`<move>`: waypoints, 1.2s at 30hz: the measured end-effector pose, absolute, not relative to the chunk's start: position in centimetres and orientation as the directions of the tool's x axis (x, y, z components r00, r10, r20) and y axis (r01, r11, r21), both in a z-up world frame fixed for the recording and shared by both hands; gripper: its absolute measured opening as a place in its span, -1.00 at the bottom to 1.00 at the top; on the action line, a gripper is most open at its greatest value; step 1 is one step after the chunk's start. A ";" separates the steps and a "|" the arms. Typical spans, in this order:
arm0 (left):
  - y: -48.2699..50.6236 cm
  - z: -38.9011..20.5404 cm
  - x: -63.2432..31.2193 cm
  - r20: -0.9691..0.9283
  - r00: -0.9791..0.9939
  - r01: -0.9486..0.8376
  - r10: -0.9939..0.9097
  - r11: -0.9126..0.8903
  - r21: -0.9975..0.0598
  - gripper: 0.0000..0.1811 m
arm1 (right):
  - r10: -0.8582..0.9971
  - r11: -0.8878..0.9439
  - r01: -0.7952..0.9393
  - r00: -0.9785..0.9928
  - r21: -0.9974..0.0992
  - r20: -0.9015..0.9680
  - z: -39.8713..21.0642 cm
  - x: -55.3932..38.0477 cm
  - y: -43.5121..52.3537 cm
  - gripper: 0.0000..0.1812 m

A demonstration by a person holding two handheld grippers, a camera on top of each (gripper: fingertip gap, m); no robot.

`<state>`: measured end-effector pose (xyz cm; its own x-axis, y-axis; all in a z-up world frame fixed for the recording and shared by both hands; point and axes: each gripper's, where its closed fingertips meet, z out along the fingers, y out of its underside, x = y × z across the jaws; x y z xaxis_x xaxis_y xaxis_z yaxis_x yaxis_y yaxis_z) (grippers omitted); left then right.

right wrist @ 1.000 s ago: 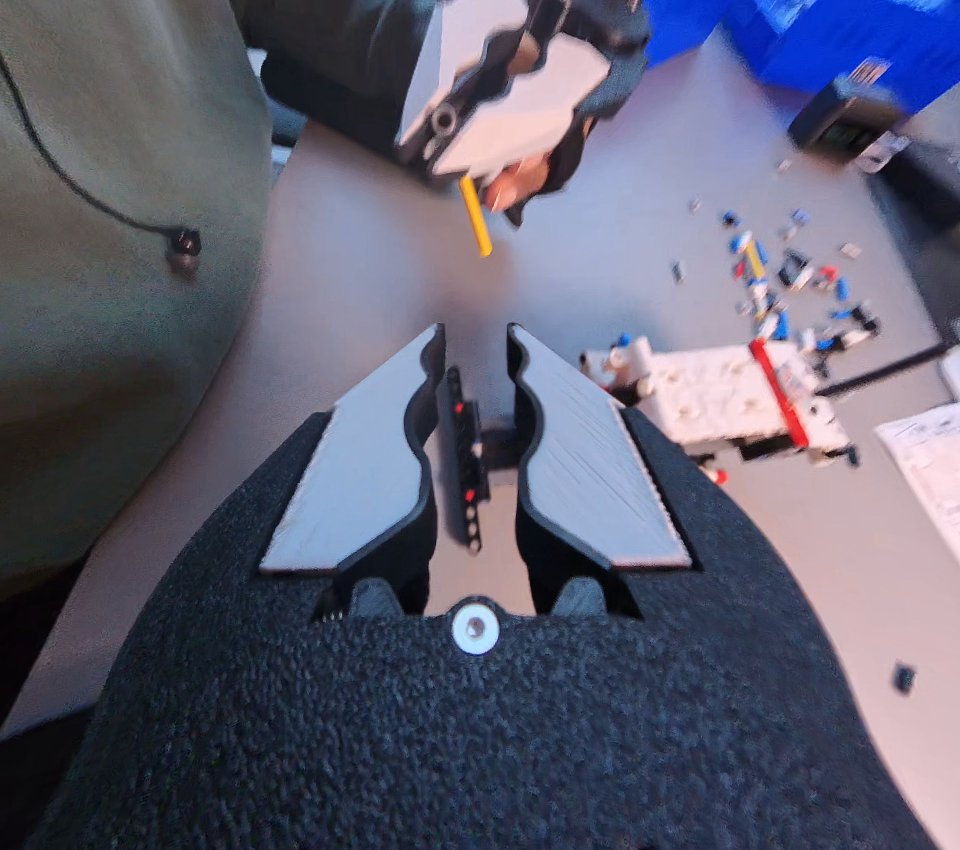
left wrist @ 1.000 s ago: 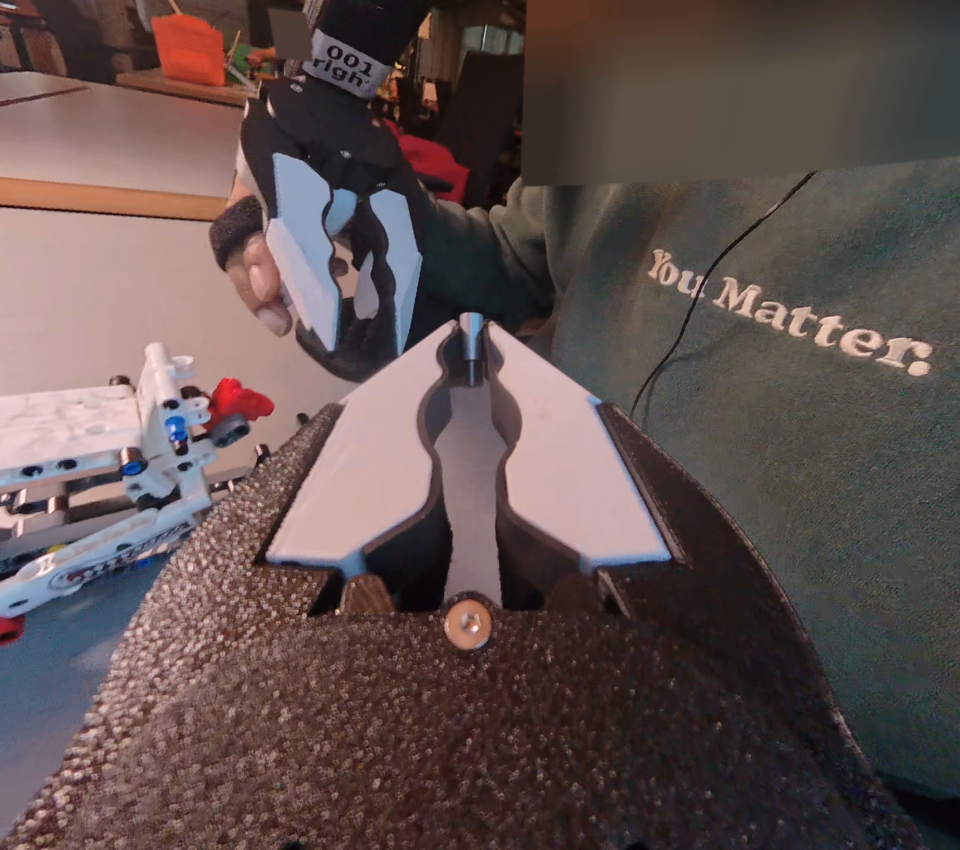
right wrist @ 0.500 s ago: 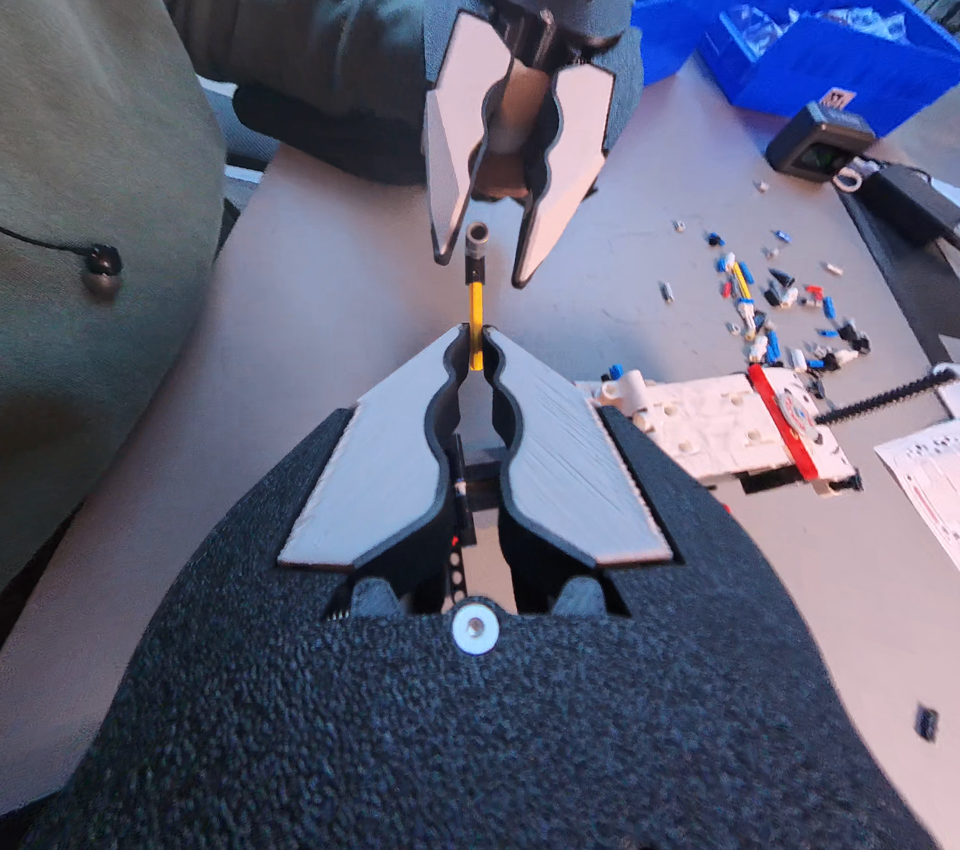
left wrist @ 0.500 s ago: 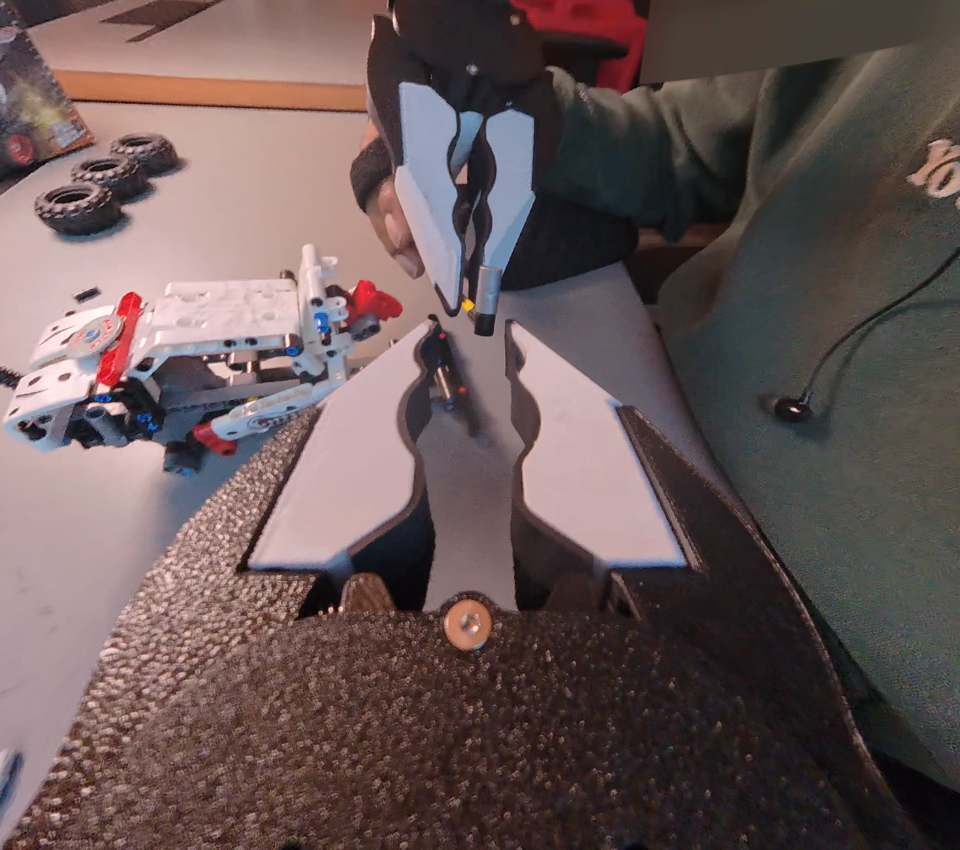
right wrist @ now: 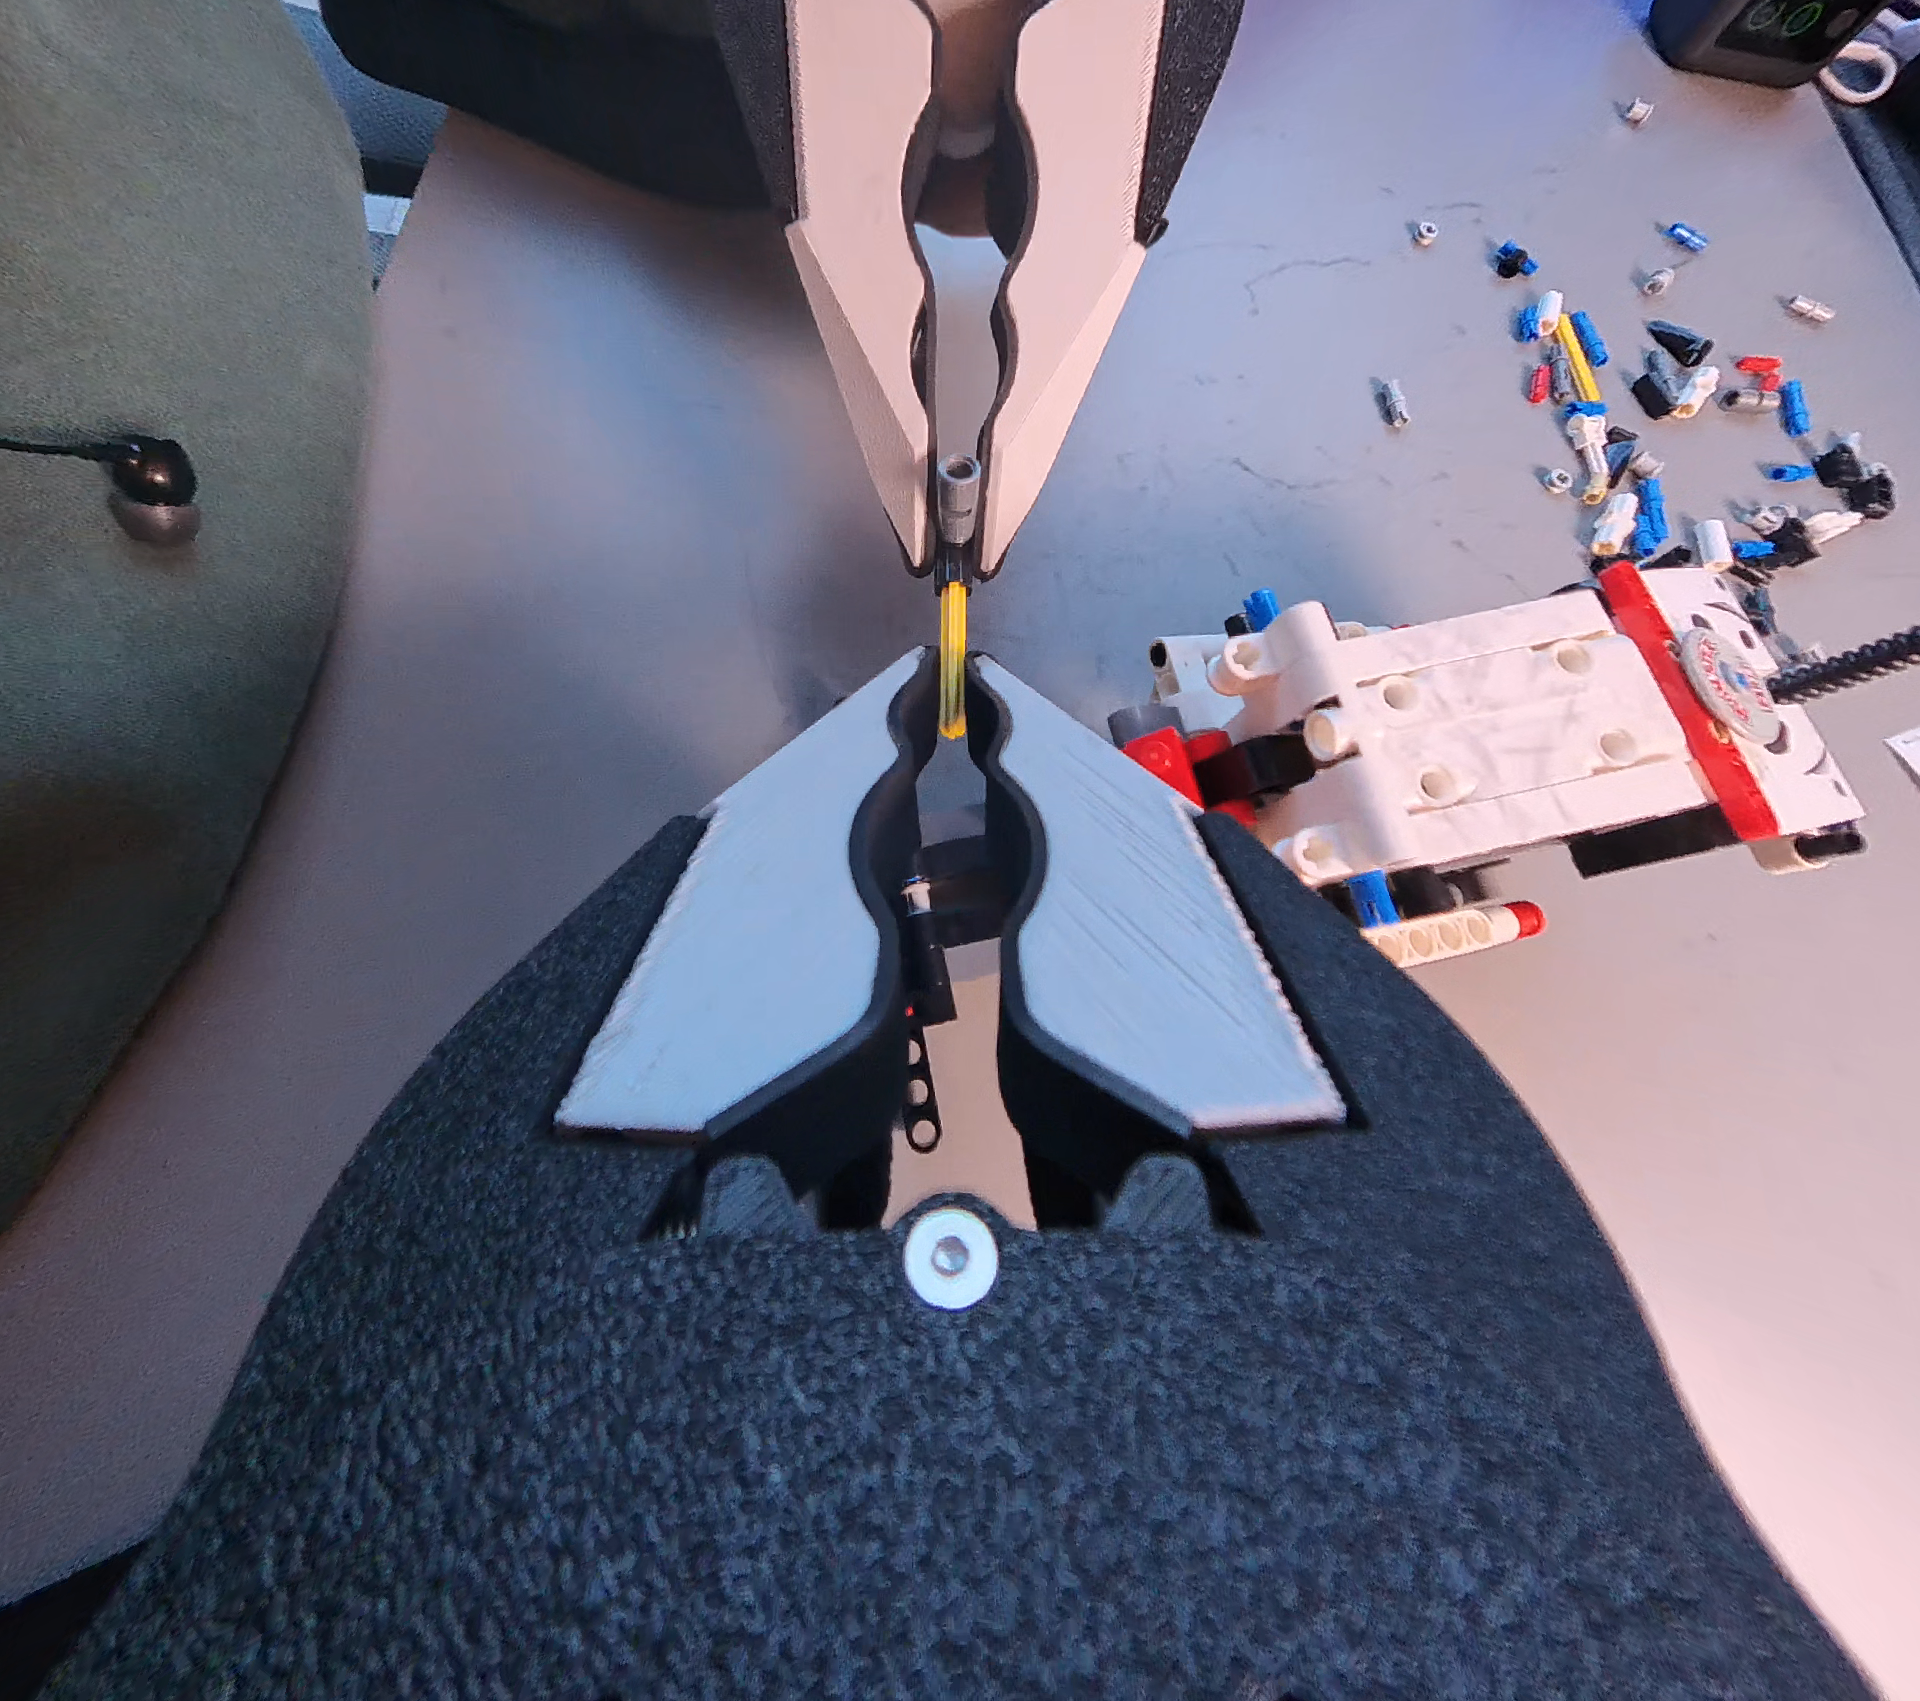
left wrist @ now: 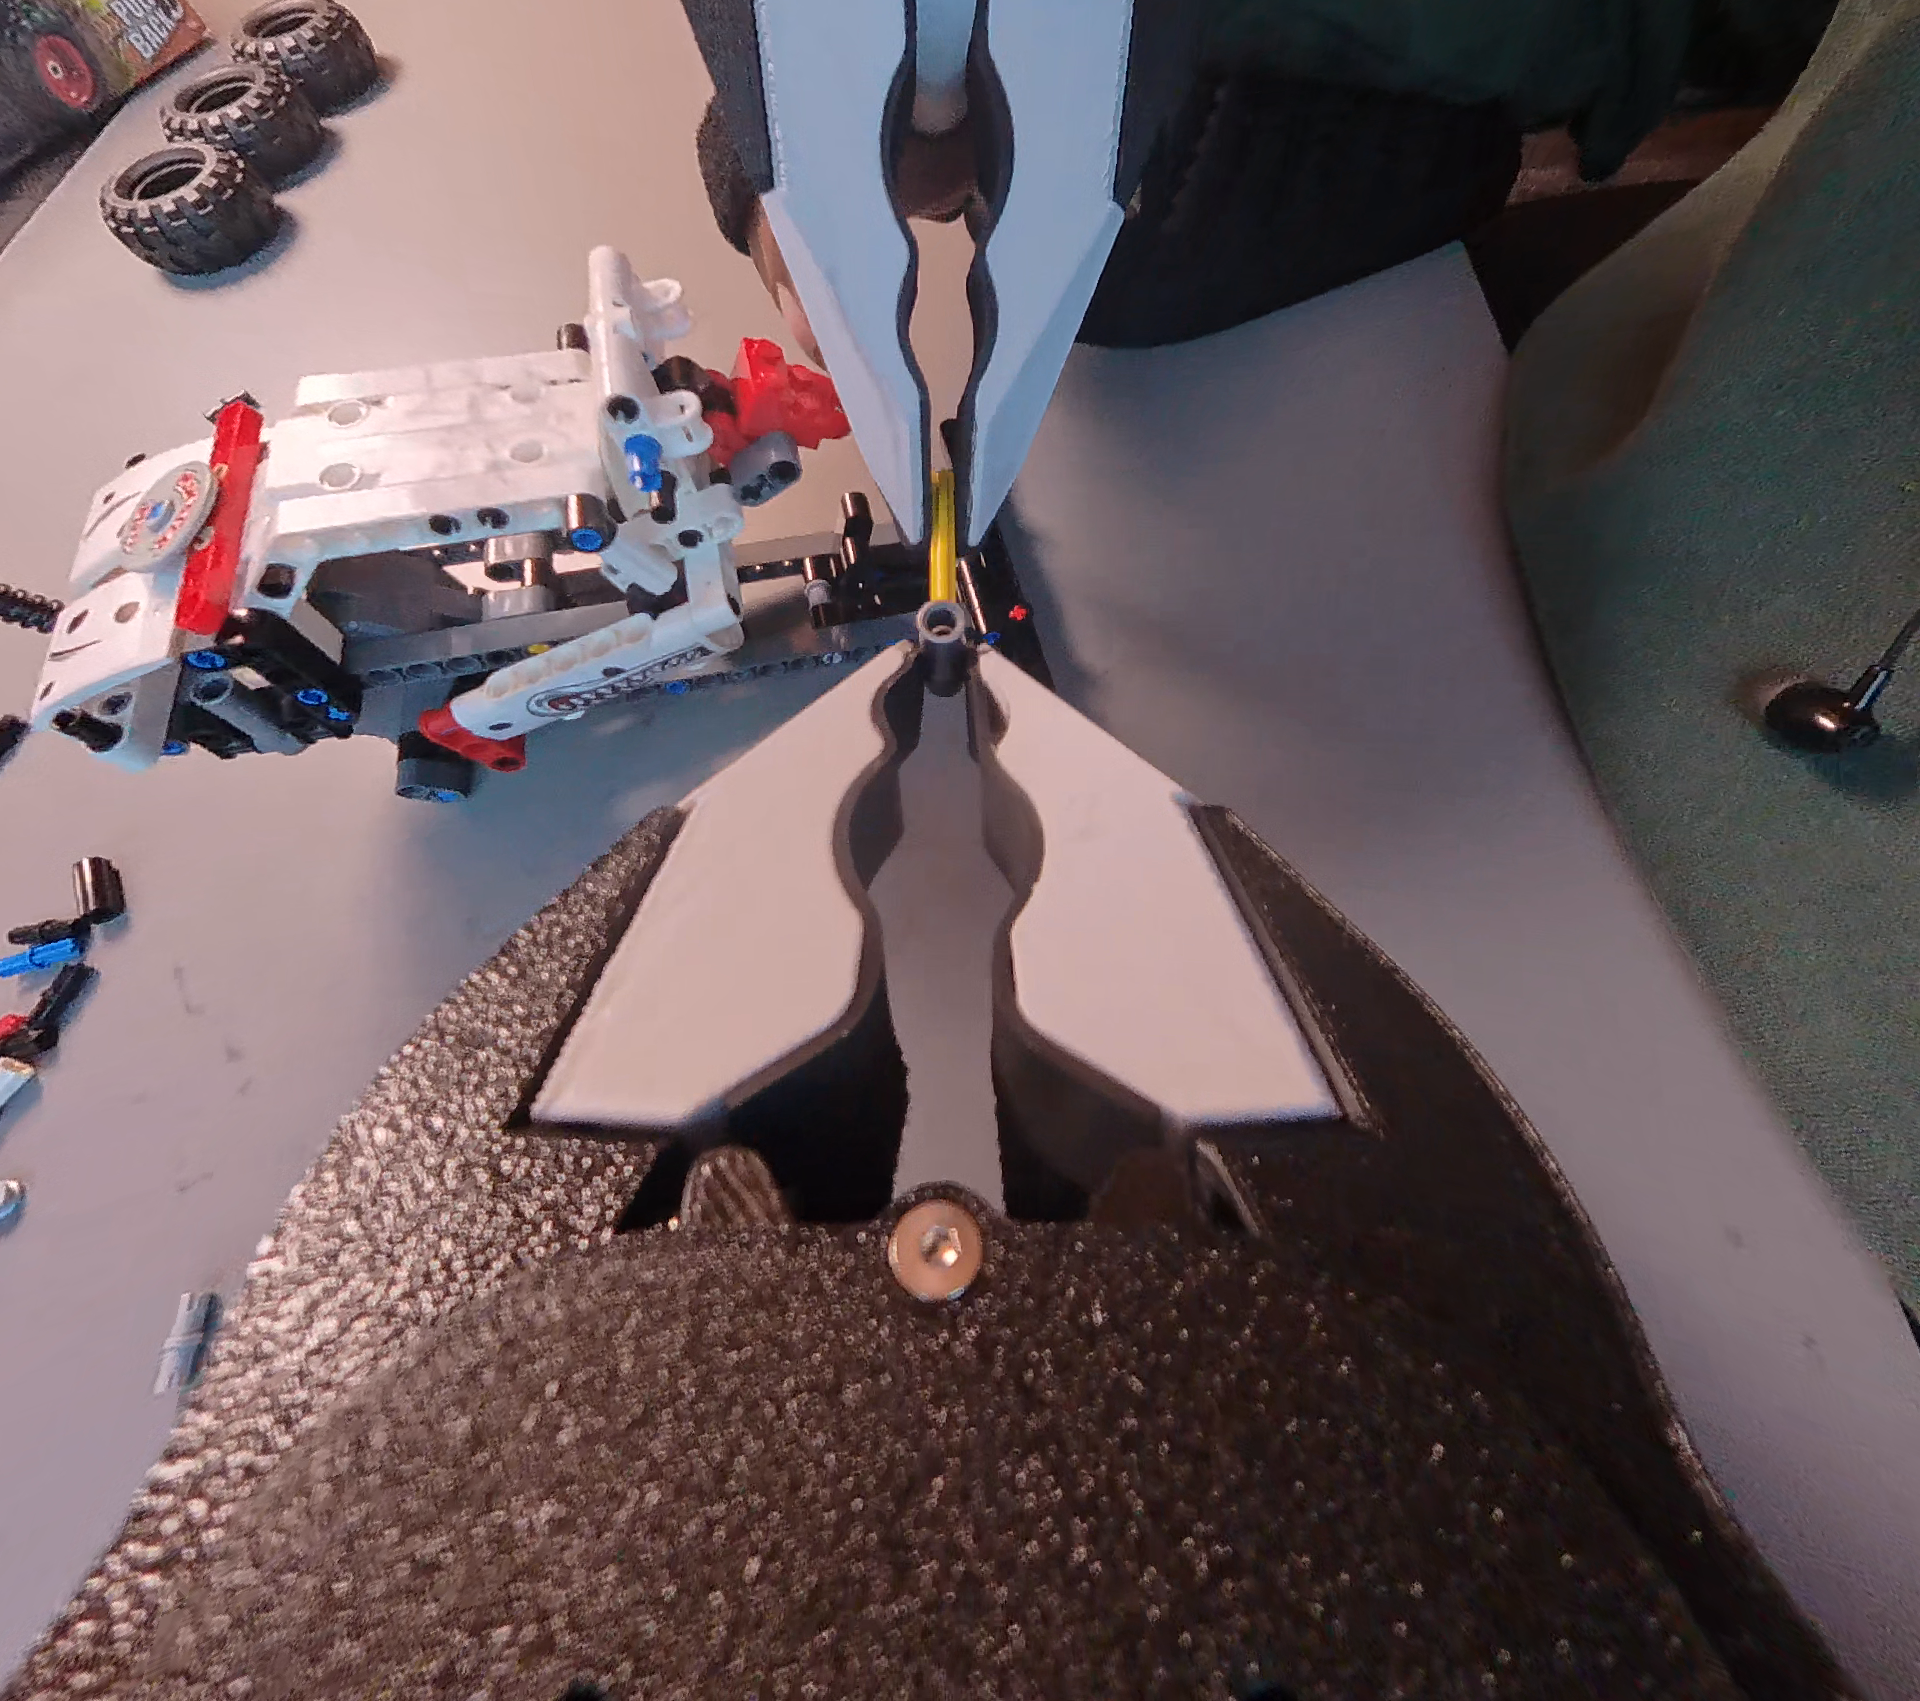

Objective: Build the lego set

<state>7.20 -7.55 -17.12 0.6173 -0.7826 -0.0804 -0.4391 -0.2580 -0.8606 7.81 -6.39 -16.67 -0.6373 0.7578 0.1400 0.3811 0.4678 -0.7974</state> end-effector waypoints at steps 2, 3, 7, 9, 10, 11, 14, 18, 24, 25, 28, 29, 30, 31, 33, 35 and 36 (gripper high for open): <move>-7.5 -17.0 7.2 -0.057 0.618 -0.413 -0.784 -0.262 -0.872 -0.93 | 0.758 0.460 0.370 -0.637 -0.807 0.140 -16.5 7.8 -6.3 -0.96; -7.4 -17.0 7.2 -0.051 0.620 -0.403 -0.783 -0.262 -0.877 -0.93 | 0.758 0.461 0.359 -0.635 -0.812 0.150 -16.5 7.8 -6.3 -0.96; -7.5 -16.7 7.3 0.051 0.610 -0.313 -0.791 -0.299 -0.901 -0.93 | 0.756 0.431 0.315 -0.637 -0.845 0.148 -15.9 7.7 -6.3 -0.96; -7.8 -16.6 7.5 0.171 0.580 -0.234 -0.796 -0.364 -0.901 -0.93 | 0.754 0.396 0.314 -0.648 -0.863 0.110 -15.7 7.9 -6.5 -0.96; -7.9 -16.6 7.6 0.229 0.562 -0.197 -0.795 -0.398 -0.896 -0.93 | 0.752 0.375 0.318 -0.653 -0.871 0.086 -15.6 7.9 -6.6 -0.96; -8.0 -16.4 7.7 0.268 0.545 -0.170 -0.795 -0.418 -0.893 -0.93 | 0.751 0.354 0.327 -0.657 -0.876 0.058 -15.5 8.0 -6.7 -0.96; -8.3 -16.1 7.8 0.317 0.515 -0.140 -0.797 -0.443 -0.886 -0.89 | 0.746 0.275 0.362 -0.665 -0.891 -0.040 -15.2 8.2 -6.8 -0.96; -8.7 -15.7 7.9 0.383 0.476 -0.102 -0.791 -0.483 -0.870 -0.76 | 0.747 0.186 0.406 -0.650 -0.895 -0.140 -14.9 8.3 -6.4 -0.96; -8.2 -14.9 7.8 0.512 0.452 0.011 -0.730 -0.570 -0.822 -0.79 | 0.723 0.093 0.431 -0.649 -0.897 -0.237 -14.3 8.3 -6.6 -0.96; -8.1 -14.8 7.8 0.526 0.450 0.028 -0.722 -0.577 -0.816 -0.84 | 0.717 0.080 0.433 -0.651 -0.898 -0.250 -14.1 8.3 -6.7 -0.96; -8.2 -14.5 7.8 0.548 0.440 0.050 -0.711 -0.590 -0.806 -0.92 | 0.722 0.078 0.443 -0.643 -0.893 -0.256 -14.2 8.2 -6.7 -0.96; -8.2 -14.5 7.8 0.560 0.435 0.057 -0.705 -0.599 -0.799 -0.92 | 0.722 0.077 0.444 -0.642 -0.893 -0.257 -14.2 8.2 -6.8 -0.96; -8.2 -14.4 7.8 0.579 0.425 0.072 -0.696 -0.611 -0.788 -0.92 | 0.722 0.072 0.443 -0.641 -0.893 -0.260 -14.2 8.2 -6.8 -0.96; -8.2 -14.2 7.8 0.606 0.407 0.093 -0.684 -0.629 -0.772 -0.92 | 0.721 0.065 0.440 -0.641 -0.896 -0.262 -14.0 8.1 -6.8 -0.96; -8.2 -13.7 7.6 0.669 0.355 0.151 -0.653 -0.667 -0.730 -0.92 | 0.723 0.061 0.405 -0.648 -0.912 -0.240 -13.5 8.0 -6.8 -0.96; -8.1 -13.0 7.3 0.738 0.281 0.223 -0.614 -0.706 -0.672 -0.92 | 0.751 0.091 0.318 -0.645 -0.944 -0.144 -12.7 7.6 -6.7 -0.96; -8.0 -12.6 7.1 0.767 0.238 0.253 -0.595 -0.725 -0.641 -0.93 | 0.757 0.126 0.259 -0.649 -0.958 -0.076 -12.2 7.5 -6.9 -0.88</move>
